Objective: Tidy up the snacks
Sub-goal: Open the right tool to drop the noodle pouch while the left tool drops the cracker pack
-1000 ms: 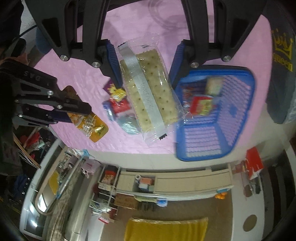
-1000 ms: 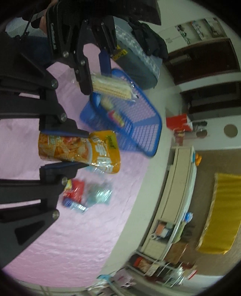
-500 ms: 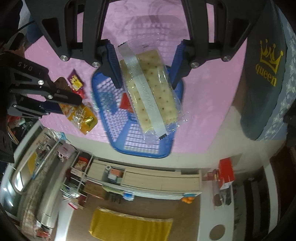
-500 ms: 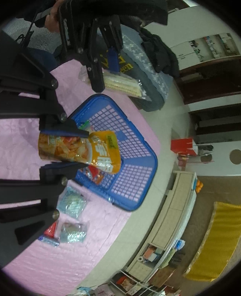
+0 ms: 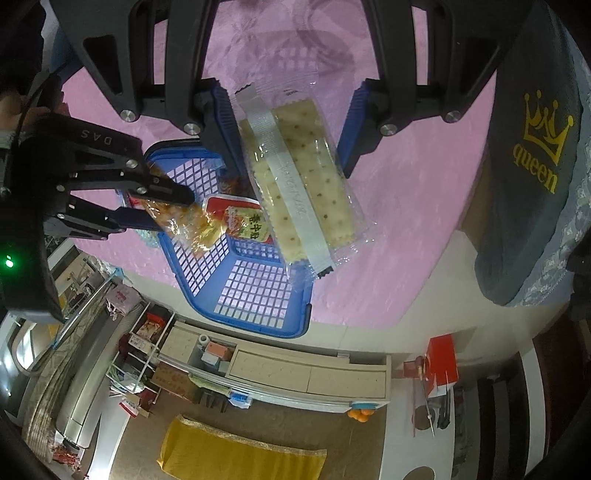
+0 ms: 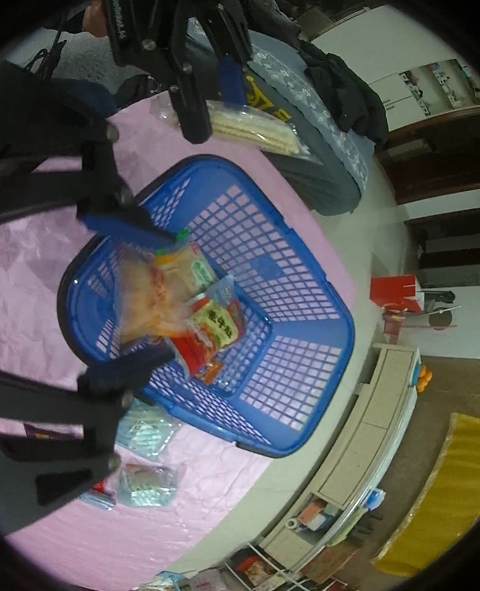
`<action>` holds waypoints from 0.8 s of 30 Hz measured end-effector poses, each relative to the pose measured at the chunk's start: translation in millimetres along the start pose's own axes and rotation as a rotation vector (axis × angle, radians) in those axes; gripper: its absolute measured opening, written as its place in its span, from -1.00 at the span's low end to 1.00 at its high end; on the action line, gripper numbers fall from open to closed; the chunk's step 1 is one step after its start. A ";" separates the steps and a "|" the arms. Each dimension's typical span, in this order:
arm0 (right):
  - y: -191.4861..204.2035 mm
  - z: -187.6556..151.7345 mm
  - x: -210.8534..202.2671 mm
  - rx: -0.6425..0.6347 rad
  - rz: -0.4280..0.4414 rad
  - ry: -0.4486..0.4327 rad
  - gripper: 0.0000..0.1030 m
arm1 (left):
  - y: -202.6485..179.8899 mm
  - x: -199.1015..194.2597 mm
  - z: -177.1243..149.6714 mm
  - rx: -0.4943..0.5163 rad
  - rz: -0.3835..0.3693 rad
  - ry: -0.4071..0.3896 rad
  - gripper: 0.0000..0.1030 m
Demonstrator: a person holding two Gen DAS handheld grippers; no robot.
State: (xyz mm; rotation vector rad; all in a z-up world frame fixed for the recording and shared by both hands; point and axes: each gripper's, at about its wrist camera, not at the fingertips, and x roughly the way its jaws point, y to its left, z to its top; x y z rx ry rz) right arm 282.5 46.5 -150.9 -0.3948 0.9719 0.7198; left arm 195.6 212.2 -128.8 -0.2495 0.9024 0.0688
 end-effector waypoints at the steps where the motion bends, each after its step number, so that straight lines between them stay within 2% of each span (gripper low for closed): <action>1: 0.2 -2.0 -2.7 -0.003 -0.015 0.000 0.39 | -1.2 -0.5 0.1 0.003 0.002 0.001 -0.07; 5: -2.6 -3.9 -12.0 0.010 -0.034 -0.004 0.43 | -4.1 -1.3 1.4 0.000 0.001 -0.002 -0.07; 14: -23.7 -8.9 -42.9 0.081 -0.095 -0.080 0.66 | -16.9 -3.7 7.1 0.045 -0.017 -0.015 -0.07; 24: -55.1 -13.3 -36.5 0.175 -0.118 -0.077 0.71 | -41.4 19.7 27.1 0.128 -0.026 0.018 -0.07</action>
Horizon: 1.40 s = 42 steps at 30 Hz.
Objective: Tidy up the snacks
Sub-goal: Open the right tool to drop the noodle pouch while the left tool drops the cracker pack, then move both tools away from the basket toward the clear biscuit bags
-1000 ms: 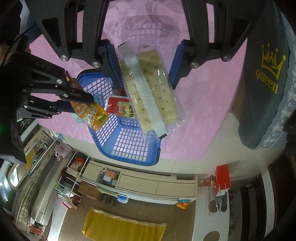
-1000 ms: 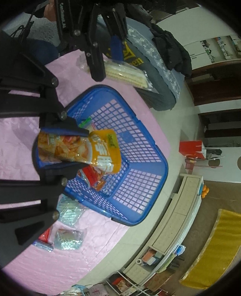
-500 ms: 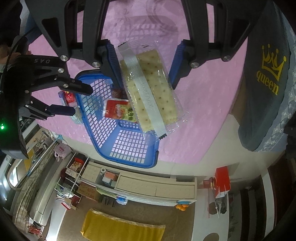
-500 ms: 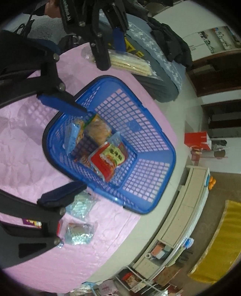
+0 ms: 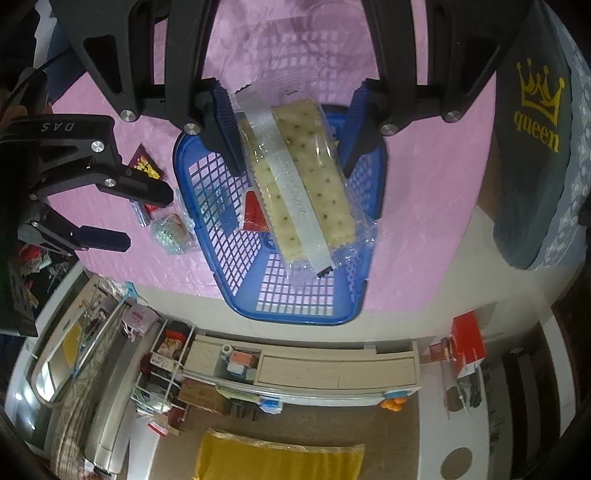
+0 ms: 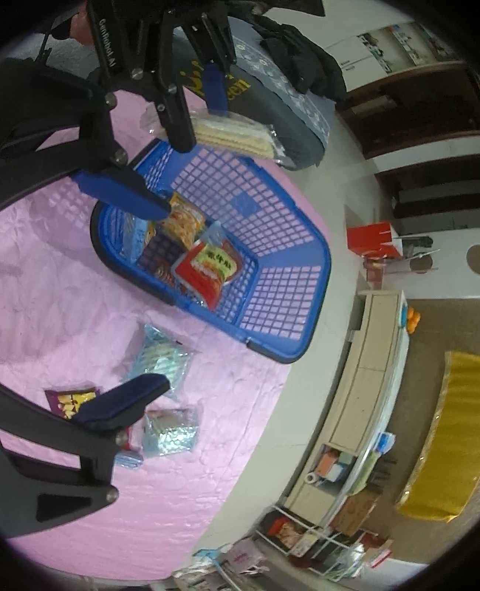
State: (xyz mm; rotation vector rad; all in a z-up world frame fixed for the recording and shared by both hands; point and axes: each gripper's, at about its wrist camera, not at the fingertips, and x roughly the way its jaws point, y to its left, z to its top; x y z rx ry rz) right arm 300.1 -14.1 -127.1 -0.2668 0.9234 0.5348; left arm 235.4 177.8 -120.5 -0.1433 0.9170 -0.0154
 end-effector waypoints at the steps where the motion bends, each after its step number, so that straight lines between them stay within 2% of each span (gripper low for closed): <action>1: -2.2 -0.4 0.8 0.004 -0.011 -0.004 0.73 | -2.8 4.9 2.8 0.008 -0.002 0.011 -0.07; 7: -21.6 -3.5 3.6 0.040 -0.061 -0.042 0.88 | -19.1 29.1 14.0 0.050 -0.022 0.055 -0.07; 23: -51.2 -13.6 7.8 0.082 -0.089 -0.033 0.89 | -49.4 77.8 23.9 0.094 -0.067 0.158 -0.05; 24: -52.2 -14.1 4.7 0.086 -0.090 -0.039 0.89 | -50.3 77.4 22.6 0.095 -0.067 0.156 -0.02; 26: -53.5 -15.6 -0.8 0.096 -0.087 -0.045 0.89 | -51.4 73.4 21.2 0.099 -0.072 0.150 0.24; 27: -54.1 -16.1 -3.4 0.102 -0.083 -0.047 0.89 | -51.0 70.5 20.5 0.098 -0.071 0.142 0.28; 36: -47.7 -23.7 -44.0 0.112 -0.076 -0.088 0.89 | -51.1 27.7 21.5 0.084 -0.055 0.061 0.31; 38: -47.3 -26.2 -50.4 0.113 -0.075 -0.096 0.89 | -53.4 15.3 20.8 0.085 -0.056 0.039 0.42; 42: -49.3 -32.4 -68.1 0.117 -0.080 -0.116 0.89 | -59.8 -2.5 22.0 0.089 -0.049 0.001 0.44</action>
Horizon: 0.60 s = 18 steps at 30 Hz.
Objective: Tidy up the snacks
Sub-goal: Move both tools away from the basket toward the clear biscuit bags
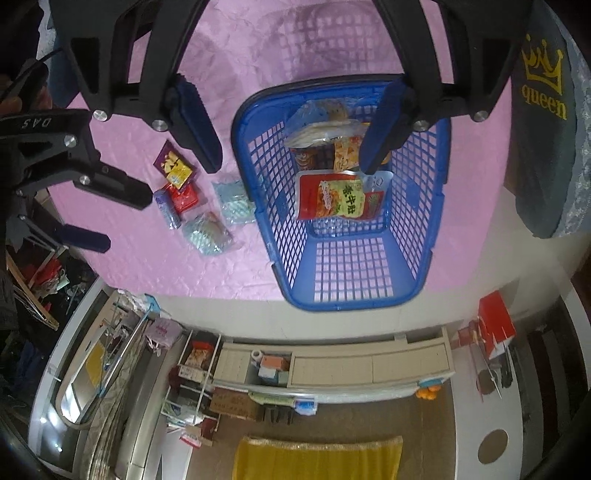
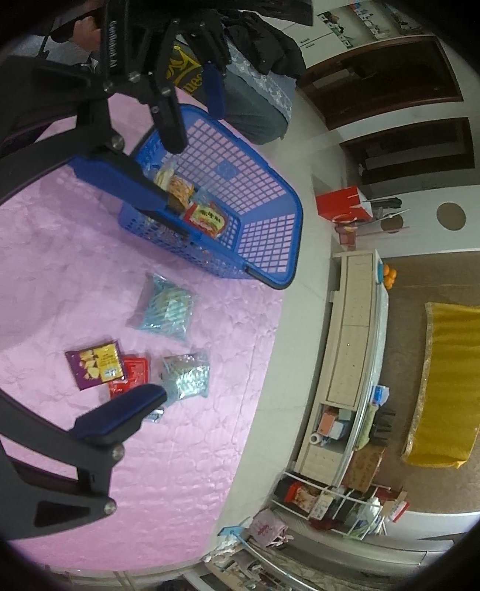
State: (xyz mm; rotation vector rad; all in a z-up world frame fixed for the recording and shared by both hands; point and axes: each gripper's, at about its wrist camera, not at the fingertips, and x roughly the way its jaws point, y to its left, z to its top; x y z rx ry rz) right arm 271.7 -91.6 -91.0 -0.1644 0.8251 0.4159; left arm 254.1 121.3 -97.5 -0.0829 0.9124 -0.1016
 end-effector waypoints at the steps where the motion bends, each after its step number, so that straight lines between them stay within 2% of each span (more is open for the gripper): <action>1: -1.2 -1.4 -3.6 0.004 0.002 -0.005 0.89 | -1.3 -2.1 1.0 -0.001 0.000 -0.005 0.44; 10: -28.5 -15.5 -32.0 0.035 -0.044 -0.047 0.89 | -31.8 -21.0 1.9 0.019 0.000 -0.067 0.44; 18: -60.6 -31.1 -38.5 0.065 -0.066 -0.026 0.89 | -68.6 -14.4 5.4 0.065 -0.010 -0.063 0.53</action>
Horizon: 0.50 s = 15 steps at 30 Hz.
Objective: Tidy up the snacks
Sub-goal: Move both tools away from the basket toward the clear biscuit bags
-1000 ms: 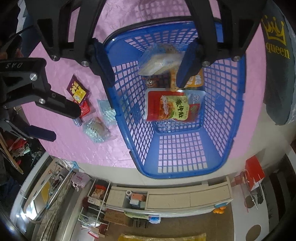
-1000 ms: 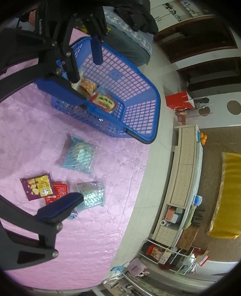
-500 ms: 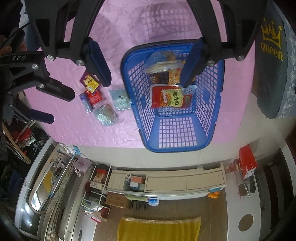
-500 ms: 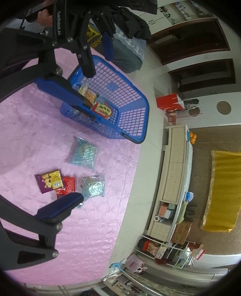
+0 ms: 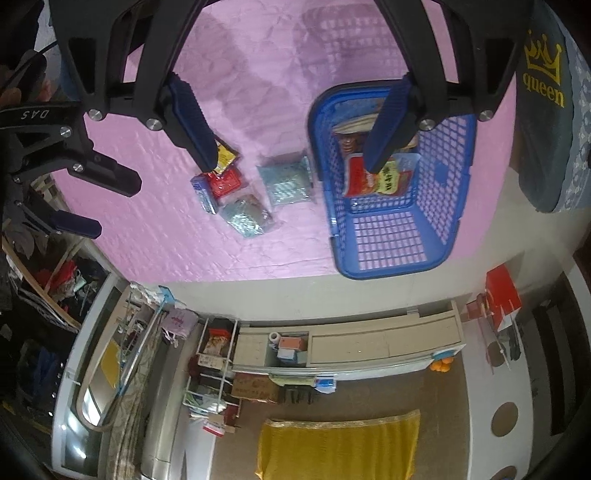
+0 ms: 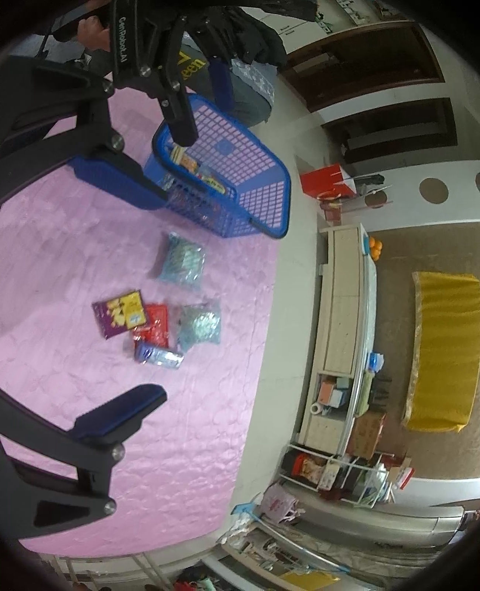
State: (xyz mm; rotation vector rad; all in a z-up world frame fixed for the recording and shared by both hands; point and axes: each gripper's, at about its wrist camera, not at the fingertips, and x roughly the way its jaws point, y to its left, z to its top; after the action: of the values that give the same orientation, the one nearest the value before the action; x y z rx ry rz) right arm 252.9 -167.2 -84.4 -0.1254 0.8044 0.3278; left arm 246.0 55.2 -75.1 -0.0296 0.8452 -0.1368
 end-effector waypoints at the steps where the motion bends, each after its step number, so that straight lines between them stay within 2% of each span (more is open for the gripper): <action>1: -4.9 -1.8 0.3 0.004 -0.001 0.005 0.89 | -5.7 3.2 1.1 0.008 0.001 0.004 0.53; 15: -64.0 -25.0 27.0 0.064 -0.031 0.069 0.89 | -62.8 55.3 2.8 0.067 -0.015 0.093 0.53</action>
State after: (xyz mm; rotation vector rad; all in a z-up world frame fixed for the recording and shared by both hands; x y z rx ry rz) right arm 274.6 -226.9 -122.1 -0.0896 0.8797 0.2693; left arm 277.6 -14.5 -109.3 0.0337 0.9323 -0.1819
